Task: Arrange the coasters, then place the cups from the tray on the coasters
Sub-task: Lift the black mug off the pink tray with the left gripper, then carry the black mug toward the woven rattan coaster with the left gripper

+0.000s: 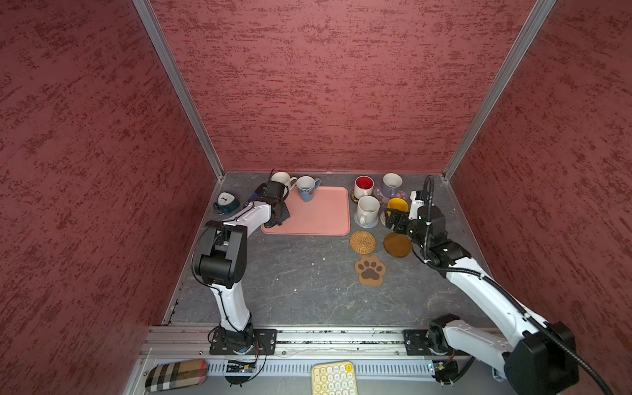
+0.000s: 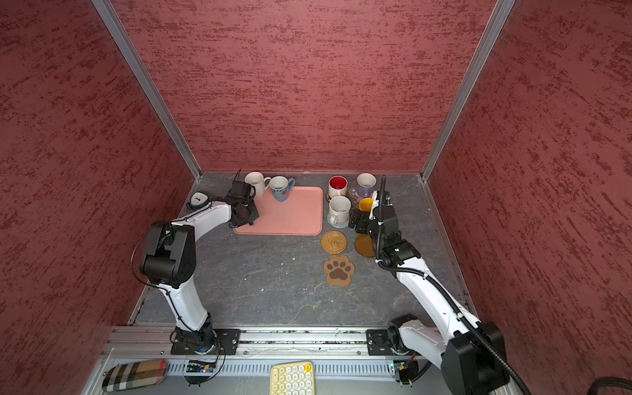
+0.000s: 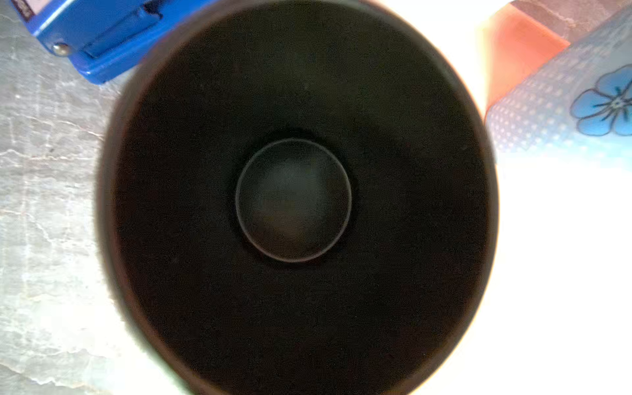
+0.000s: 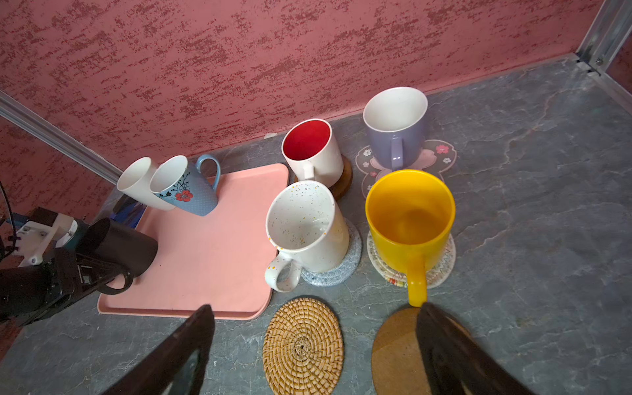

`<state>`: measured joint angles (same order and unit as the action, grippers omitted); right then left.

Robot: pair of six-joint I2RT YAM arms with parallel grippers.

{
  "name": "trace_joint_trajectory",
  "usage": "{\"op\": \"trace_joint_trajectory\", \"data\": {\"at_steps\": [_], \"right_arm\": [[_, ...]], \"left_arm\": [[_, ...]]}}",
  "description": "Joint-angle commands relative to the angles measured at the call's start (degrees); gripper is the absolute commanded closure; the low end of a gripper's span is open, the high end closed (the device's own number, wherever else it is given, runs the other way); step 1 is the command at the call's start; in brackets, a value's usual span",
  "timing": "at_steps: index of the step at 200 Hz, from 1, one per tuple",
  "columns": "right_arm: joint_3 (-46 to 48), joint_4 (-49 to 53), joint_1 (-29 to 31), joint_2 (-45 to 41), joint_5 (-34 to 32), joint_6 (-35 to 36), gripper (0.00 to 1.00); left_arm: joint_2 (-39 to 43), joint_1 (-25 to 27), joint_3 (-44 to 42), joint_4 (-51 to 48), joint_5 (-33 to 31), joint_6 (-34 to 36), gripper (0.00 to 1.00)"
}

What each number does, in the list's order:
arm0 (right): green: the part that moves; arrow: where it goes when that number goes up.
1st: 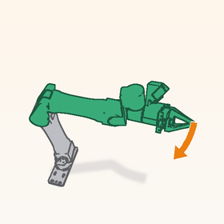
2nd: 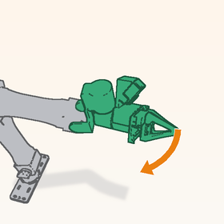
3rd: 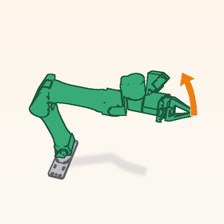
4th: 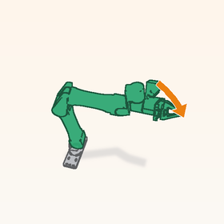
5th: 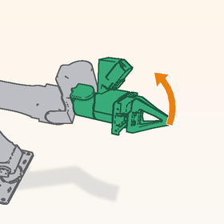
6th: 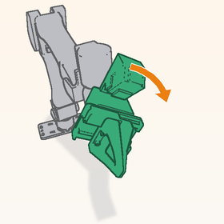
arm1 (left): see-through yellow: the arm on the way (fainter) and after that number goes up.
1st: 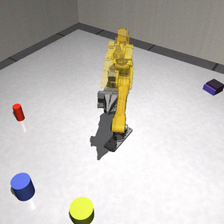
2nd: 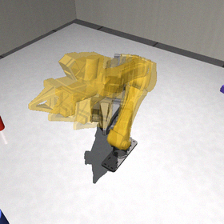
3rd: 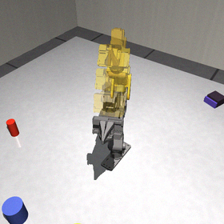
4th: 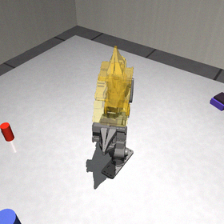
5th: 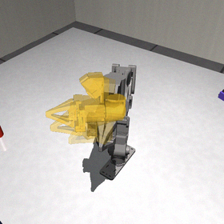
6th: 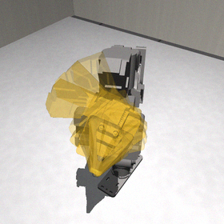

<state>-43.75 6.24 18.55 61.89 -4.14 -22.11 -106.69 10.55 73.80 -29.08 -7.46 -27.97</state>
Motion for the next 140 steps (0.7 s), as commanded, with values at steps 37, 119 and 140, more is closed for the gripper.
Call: {"op": "trace_joint_trajectory", "data": {"at_steps": [37,119,140], "right_arm": [[-0.72,-0.95,0.22,-0.58,3.07,-0.26,0.05],[-2.47,2.57,0.14,-2.73,2.82,-0.32,0.01],[-3.51,4.14,0.0,-2.83,2.91,-0.98,0.01]], "left_arm": [[4.87,0.0,0.62,-0.21,5.54,3.34,1.0],[13.44,7.72,3.38,-3.47,6.74,8.67,1.0],[15.44,10.42,3.59,-3.92,7.45,9.23,1.0]]}}
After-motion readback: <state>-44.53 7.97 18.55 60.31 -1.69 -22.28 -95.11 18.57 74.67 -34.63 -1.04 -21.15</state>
